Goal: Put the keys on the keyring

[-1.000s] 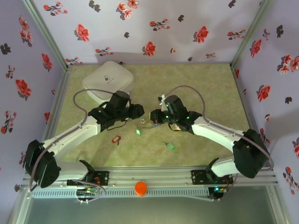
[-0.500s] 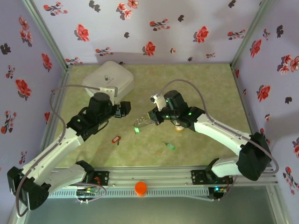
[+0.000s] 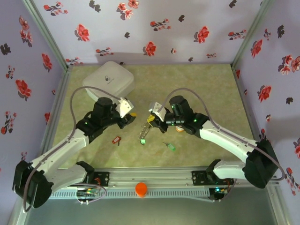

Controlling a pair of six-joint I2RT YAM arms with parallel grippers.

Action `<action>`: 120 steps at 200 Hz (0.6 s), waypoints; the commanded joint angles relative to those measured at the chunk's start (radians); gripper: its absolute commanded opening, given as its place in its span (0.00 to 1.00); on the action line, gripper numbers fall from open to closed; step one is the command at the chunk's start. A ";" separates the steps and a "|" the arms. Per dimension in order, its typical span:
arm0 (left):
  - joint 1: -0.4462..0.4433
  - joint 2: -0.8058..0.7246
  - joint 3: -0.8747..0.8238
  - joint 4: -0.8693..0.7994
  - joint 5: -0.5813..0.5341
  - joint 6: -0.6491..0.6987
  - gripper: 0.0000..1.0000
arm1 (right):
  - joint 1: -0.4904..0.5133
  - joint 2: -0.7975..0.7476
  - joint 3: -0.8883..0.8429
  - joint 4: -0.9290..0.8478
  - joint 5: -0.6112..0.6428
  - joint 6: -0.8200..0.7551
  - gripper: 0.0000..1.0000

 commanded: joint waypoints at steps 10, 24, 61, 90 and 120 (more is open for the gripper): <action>0.005 0.045 -0.021 0.098 0.213 0.187 0.33 | 0.005 0.004 -0.002 0.055 -0.054 -0.097 0.00; 0.005 0.067 -0.035 0.144 0.260 0.197 0.31 | 0.006 0.014 0.005 0.045 -0.059 -0.104 0.00; 0.004 0.108 -0.075 0.251 0.386 0.228 0.26 | 0.007 0.021 0.002 0.034 -0.069 -0.145 0.00; 0.004 0.124 -0.073 0.199 0.448 0.260 0.27 | 0.010 0.024 0.002 0.035 -0.070 -0.160 0.00; -0.001 0.128 -0.105 0.222 0.448 0.274 0.30 | 0.025 0.035 -0.001 0.034 -0.064 -0.184 0.00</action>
